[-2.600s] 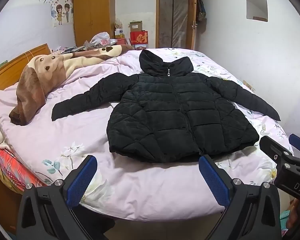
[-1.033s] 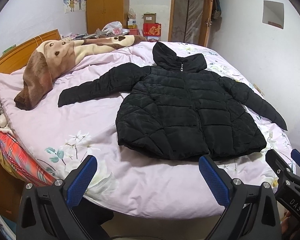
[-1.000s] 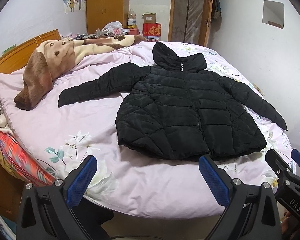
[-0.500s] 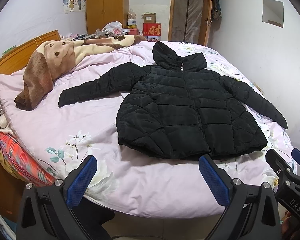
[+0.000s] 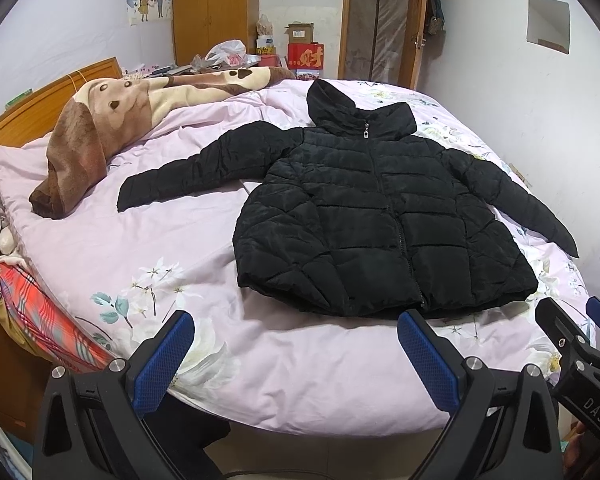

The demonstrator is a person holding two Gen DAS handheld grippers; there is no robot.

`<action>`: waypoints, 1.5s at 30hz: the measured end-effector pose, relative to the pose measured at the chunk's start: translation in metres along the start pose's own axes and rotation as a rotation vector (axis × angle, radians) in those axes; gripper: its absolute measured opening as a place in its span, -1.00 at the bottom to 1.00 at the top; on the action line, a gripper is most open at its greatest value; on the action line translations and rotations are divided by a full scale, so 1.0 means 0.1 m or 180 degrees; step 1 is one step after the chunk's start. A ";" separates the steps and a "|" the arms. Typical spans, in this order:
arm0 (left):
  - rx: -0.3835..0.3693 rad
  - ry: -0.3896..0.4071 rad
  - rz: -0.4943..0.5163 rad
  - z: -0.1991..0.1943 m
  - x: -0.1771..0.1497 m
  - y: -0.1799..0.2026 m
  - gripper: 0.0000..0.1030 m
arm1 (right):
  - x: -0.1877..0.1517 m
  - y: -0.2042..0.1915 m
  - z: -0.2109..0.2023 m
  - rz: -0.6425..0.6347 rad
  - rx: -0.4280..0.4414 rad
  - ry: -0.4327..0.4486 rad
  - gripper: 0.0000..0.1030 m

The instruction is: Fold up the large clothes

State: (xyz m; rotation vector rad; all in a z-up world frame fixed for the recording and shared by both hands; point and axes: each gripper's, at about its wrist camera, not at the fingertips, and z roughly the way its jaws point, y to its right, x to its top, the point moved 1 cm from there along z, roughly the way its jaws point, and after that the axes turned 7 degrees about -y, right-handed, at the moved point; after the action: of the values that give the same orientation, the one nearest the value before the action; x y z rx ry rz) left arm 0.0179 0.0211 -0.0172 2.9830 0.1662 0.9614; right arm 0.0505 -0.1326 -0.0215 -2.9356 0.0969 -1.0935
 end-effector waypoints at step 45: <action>0.0187 -0.0367 -0.1553 2.49 1.79 -2.51 0.99 | 1.28 -1.17 2.00 -0.0736 0.0882 -0.0383 0.99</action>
State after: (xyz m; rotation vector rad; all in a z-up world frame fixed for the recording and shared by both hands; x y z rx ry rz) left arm 0.2818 0.2965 -0.1244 2.8157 0.8814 0.7322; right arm 0.2843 -0.0266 -0.0863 -2.7985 -0.3724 -0.8640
